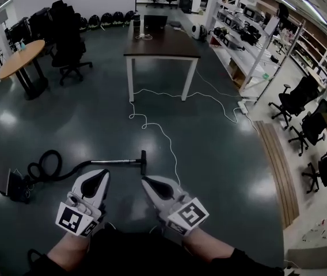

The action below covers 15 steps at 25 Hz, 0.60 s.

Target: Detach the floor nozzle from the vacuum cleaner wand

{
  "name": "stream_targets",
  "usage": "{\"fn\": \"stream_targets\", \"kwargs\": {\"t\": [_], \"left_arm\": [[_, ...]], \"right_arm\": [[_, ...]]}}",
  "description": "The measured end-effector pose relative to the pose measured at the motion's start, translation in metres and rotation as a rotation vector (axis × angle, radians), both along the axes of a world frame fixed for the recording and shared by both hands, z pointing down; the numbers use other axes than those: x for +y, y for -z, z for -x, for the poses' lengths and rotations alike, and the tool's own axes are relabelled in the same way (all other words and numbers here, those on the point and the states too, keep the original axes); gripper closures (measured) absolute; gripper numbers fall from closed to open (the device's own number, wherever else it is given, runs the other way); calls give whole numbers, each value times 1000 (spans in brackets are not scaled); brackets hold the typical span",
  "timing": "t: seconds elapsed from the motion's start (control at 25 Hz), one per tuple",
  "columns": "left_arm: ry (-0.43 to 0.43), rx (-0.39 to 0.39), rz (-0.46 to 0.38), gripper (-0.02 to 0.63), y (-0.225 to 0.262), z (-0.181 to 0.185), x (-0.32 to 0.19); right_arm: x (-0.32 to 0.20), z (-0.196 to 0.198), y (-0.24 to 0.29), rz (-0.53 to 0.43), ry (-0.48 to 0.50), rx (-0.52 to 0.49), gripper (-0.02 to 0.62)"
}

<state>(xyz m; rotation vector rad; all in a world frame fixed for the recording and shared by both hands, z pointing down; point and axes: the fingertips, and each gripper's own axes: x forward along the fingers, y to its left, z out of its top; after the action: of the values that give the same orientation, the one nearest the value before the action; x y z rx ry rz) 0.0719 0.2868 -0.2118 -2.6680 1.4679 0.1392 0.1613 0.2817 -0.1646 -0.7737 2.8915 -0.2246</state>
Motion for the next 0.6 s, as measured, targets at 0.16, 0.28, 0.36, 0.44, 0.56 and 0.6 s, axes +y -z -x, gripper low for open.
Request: {"fn": "stream_targets", "kwargs": {"t": [0.16, 0.28, 0.36, 0.44, 0.56, 0.6], "left_arm": [[35, -15, -23, 604, 5, 10, -17], [52, -10, -40, 604, 4, 26, -33], [61, -5, -51, 604, 2, 43, -47], [60, 1, -59, 604, -4, 64, -64], [44, -3, -63, 604, -18, 101, -98], [33, -8, -65, 604, -23, 112, -111]], "right_arm": [[-16, -3, -7, 15, -2, 23, 597], [-30, 5, -10, 25, -6, 42, 597], [-41, 15, -15, 26, -14, 59, 597], [-54, 32, -20, 29, -28, 83, 597], [-80, 65, -32, 25, -51, 135, 597], [-91, 76, -38, 22, -59, 157, 597]]}}
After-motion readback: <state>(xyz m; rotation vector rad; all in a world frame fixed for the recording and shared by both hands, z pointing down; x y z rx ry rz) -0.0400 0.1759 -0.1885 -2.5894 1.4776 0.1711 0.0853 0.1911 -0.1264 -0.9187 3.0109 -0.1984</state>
